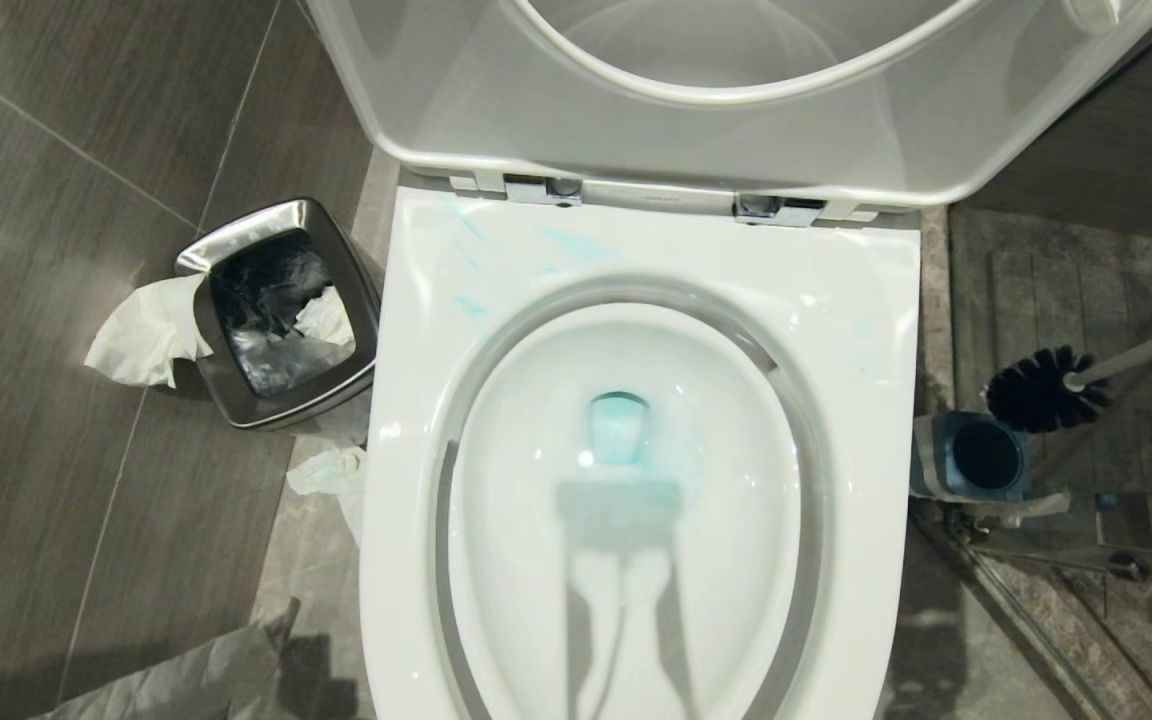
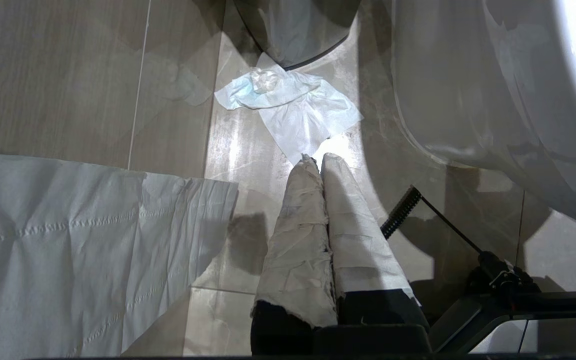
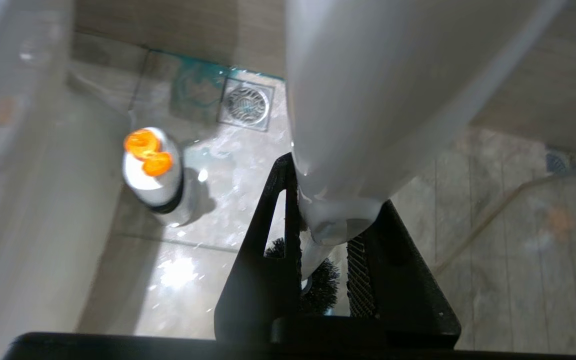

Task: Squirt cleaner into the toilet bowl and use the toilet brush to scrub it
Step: Scrub the toilet bowl

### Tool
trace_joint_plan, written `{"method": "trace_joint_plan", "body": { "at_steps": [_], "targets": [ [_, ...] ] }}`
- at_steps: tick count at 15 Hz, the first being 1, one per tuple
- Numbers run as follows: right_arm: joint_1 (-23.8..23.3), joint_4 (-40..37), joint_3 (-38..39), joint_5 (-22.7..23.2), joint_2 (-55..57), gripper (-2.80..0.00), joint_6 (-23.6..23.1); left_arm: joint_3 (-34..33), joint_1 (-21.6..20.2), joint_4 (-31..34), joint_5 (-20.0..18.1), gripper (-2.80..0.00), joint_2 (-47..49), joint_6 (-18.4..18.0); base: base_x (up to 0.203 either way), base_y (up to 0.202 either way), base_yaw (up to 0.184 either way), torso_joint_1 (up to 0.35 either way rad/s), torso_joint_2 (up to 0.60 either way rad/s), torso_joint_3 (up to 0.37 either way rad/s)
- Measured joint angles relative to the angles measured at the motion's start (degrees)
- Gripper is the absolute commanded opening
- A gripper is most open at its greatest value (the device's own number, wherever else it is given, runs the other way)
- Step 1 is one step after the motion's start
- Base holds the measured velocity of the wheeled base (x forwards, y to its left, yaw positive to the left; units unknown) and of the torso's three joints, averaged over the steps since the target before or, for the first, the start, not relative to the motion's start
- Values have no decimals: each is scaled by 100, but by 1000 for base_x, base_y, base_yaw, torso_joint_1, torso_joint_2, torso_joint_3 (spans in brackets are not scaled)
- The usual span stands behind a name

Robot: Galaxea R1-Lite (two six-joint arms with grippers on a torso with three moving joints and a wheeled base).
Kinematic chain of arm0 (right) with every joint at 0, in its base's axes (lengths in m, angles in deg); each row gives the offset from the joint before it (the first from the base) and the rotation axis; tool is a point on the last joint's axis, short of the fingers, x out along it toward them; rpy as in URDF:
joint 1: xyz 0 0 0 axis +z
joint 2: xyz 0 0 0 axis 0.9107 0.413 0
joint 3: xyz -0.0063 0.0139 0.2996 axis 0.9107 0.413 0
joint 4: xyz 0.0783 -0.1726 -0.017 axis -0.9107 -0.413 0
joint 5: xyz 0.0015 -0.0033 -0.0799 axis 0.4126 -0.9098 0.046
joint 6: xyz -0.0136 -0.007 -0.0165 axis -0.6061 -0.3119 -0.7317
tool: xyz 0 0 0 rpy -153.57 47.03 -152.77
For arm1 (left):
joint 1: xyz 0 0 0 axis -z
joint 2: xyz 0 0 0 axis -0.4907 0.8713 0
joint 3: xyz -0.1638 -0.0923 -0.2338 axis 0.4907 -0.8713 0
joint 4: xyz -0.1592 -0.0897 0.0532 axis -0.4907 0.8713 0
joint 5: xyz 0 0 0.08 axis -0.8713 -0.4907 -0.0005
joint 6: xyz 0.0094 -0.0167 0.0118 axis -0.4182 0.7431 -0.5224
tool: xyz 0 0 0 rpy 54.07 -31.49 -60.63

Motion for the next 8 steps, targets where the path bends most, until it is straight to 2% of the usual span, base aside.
{"method": "trace_joint_plan", "body": {
  "at_steps": [2, 8],
  "targets": [
    [3, -738, -163, 6, -365, -280, 101, 0, 0, -2, -2, -280, 0, 2, 0, 0, 0, 0, 0, 0],
    [0, -1480, -502, 16, -729, -280, 140, 0, -2, -2, -2, -280, 0, 1, 0, 0, 0, 0, 0, 0]
  ]
}}
